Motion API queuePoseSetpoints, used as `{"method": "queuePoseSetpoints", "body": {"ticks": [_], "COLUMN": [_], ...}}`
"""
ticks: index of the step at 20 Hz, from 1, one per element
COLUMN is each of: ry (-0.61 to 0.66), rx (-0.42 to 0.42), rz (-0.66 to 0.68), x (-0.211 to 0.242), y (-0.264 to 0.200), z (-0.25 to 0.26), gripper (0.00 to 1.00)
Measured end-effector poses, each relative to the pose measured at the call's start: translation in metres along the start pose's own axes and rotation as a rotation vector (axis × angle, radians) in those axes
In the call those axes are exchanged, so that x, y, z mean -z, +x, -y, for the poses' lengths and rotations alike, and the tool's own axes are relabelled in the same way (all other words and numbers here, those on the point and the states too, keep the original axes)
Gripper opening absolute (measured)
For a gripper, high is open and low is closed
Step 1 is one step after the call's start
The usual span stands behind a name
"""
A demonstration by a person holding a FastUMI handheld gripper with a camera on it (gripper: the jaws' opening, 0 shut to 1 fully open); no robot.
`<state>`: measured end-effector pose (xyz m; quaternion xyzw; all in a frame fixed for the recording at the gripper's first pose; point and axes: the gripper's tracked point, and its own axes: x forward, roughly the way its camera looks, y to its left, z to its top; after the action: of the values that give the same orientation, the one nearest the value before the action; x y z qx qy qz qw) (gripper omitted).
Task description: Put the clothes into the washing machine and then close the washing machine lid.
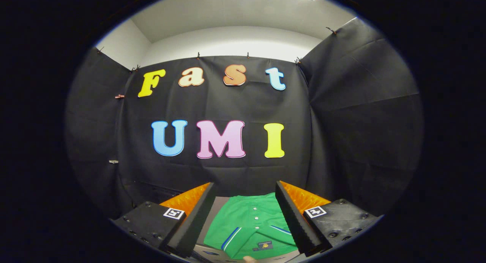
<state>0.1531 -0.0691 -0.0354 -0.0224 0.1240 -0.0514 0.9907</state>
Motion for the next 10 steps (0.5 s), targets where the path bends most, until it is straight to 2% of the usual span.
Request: {"method": "queuePoseSetpoints", "body": {"ticks": [4, 10], "ry": [0.010, -0.007], "rx": [0.023, 0.064], "rz": [-0.090, -0.286], "x": [0.015, 0.063], "y": [0.042, 0.086], "z": [0.005, 0.015], "gripper": [0.99, 0.99]}}
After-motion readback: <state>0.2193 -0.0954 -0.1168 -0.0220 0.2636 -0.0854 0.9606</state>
